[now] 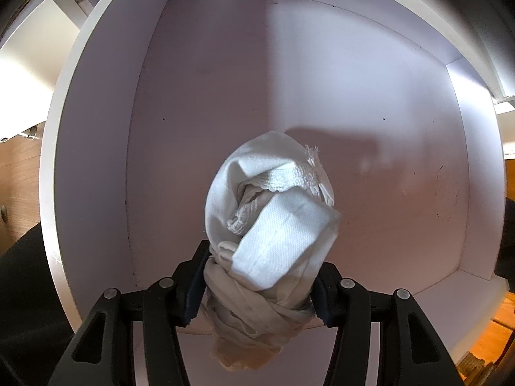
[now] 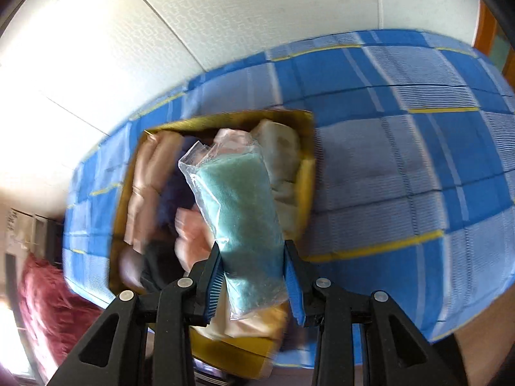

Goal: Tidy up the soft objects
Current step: 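Carry the teal bundle into the tray with the right tool while the left tool holds the white cloth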

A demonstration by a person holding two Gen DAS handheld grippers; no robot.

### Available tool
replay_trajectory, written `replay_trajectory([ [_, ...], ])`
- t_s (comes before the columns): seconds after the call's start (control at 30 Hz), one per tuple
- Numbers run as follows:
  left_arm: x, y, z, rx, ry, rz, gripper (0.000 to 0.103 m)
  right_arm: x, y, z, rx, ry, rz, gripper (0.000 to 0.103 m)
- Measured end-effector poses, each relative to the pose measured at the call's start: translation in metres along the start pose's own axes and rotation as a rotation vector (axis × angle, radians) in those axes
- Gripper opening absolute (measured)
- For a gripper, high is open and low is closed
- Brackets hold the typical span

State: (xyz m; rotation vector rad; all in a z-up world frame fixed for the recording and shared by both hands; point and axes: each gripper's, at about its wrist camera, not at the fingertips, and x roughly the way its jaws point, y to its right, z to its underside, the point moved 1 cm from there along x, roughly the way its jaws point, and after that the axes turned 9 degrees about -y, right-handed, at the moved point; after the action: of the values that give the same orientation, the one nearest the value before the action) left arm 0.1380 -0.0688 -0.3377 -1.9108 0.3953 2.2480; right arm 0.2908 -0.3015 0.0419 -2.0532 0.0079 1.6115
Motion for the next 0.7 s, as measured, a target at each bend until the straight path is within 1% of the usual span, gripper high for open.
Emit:
replay_trajectory([
  [0.13, -0.001, -0.006, 0.0, 0.001, 0.001, 0.002, 0.056, 0.013, -0.031, -0.018, -0.004, -0.008, -0.039, 0.035],
  [0.3, -0.006, -0.014, 0.001, -0.001, -0.001, 0.011, 0.056, 0.035, -0.065, -0.035, -0.008, -0.011, -0.046, 0.035],
  [0.43, -0.003, -0.017, 0.002, -0.003, -0.003, 0.015, 0.056, 0.057, -0.087, -0.037, -0.041, -0.012, 0.011, 0.035],
  [0.53, -0.001, -0.022, 0.002, -0.006, -0.003, 0.016, 0.056, 0.071, -0.094, -0.039, -0.056, -0.001, 0.072, 0.035],
  [0.6, 0.0, -0.023, 0.003, -0.004, -0.003, 0.014, 0.056, 0.08, -0.097, -0.039, -0.076, 0.013, 0.133, 0.035],
  [0.7, 0.006, -0.025, 0.003, -0.006, -0.001, 0.011, 0.056, 0.085, -0.103, -0.037, -0.138, 0.064, 0.254, 0.035],
])
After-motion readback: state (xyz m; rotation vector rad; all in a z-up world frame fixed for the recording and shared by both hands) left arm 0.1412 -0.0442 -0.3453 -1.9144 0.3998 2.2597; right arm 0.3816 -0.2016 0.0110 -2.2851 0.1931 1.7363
